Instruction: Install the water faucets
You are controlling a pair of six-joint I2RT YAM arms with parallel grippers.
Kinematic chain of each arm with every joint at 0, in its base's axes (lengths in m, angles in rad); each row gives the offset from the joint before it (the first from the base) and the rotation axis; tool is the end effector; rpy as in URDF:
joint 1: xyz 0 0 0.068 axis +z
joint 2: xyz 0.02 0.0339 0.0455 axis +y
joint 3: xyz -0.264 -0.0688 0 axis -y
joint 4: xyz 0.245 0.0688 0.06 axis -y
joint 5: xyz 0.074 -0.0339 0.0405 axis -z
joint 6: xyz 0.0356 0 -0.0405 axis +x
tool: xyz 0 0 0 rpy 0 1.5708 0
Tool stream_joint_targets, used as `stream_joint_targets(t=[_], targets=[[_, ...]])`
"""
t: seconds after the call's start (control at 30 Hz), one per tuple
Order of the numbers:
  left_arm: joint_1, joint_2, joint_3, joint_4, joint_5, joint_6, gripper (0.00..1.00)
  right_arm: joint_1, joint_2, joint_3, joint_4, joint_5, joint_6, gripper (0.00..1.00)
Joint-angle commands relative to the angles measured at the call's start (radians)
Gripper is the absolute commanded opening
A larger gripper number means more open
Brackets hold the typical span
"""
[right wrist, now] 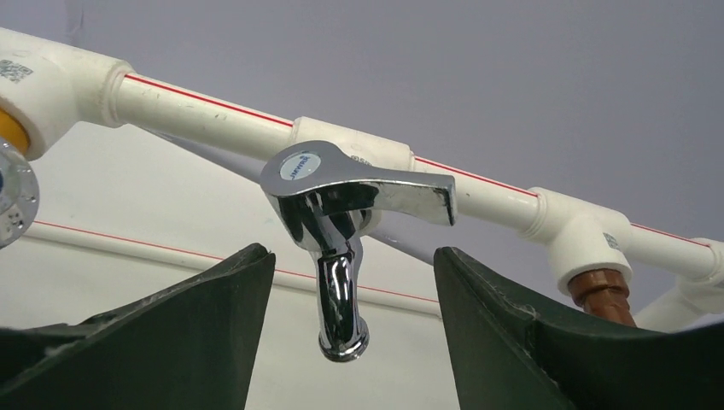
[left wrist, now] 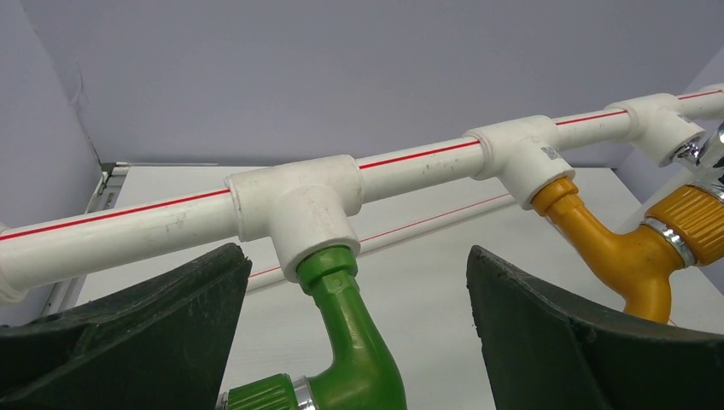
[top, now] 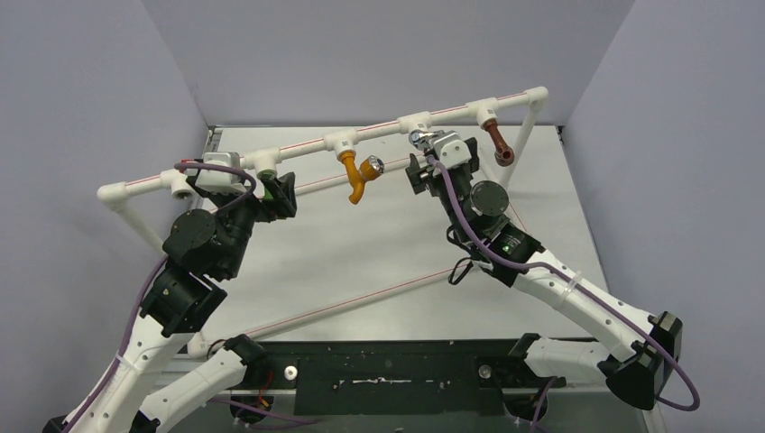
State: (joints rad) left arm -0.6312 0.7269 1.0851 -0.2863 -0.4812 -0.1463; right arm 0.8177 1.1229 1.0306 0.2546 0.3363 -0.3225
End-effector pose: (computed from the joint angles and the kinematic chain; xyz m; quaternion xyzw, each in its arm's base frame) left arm 0.1199 -0.0672 0.4386 -0.0105 0.6841 -0.1193 0.7195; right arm 0.1873 0.1826 0.4060 -0.2371 0.6062 0.0791 0.7550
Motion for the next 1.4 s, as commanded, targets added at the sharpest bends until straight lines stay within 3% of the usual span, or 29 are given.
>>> stream_joint_targets(t=[0.0, 0.23, 0.4, 0.53, 0.6, 0.67, 0.7, 0.87, 1.37], targets=[[-0.004, -0.009, 0.003, 0.052, 0.019, -0.004, 0.97, -0.007, 0.04, 0.073, 0.049, 0.051, -0.013, 0.69], [-0.008, -0.014, 0.003, 0.052, 0.017, -0.003, 0.97, -0.021, 0.098, 0.087, 0.127, 0.076, 0.01, 0.58], [-0.01, -0.016, 0.003, 0.052, 0.017, -0.003, 0.97, -0.028, 0.12, 0.086, 0.182, 0.067, 0.051, 0.43], [-0.012, -0.018, 0.004, 0.05, 0.016, -0.003, 0.97, -0.036, 0.146, 0.104, 0.196, 0.063, 0.093, 0.39], [-0.011, -0.018, 0.003, 0.051, 0.015, -0.002, 0.97, -0.041, 0.153, 0.105, 0.213, 0.061, 0.12, 0.28], [-0.012, -0.018, 0.004, 0.05, 0.015, -0.001, 0.97, -0.046, 0.153, 0.101, 0.234, 0.064, 0.148, 0.02], [-0.011, -0.018, 0.003, 0.051, 0.014, -0.001, 0.97, -0.049, 0.15, 0.096, 0.247, 0.07, 0.165, 0.0], [-0.012, -0.018, 0.003, 0.052, 0.014, -0.001, 0.97, -0.071, 0.114, 0.035, 0.344, 0.096, 0.313, 0.0], [-0.012, -0.02, 0.004, 0.051, 0.012, -0.002, 0.97, -0.107, 0.057, -0.138, 0.498, 0.309, 0.97, 0.0]])
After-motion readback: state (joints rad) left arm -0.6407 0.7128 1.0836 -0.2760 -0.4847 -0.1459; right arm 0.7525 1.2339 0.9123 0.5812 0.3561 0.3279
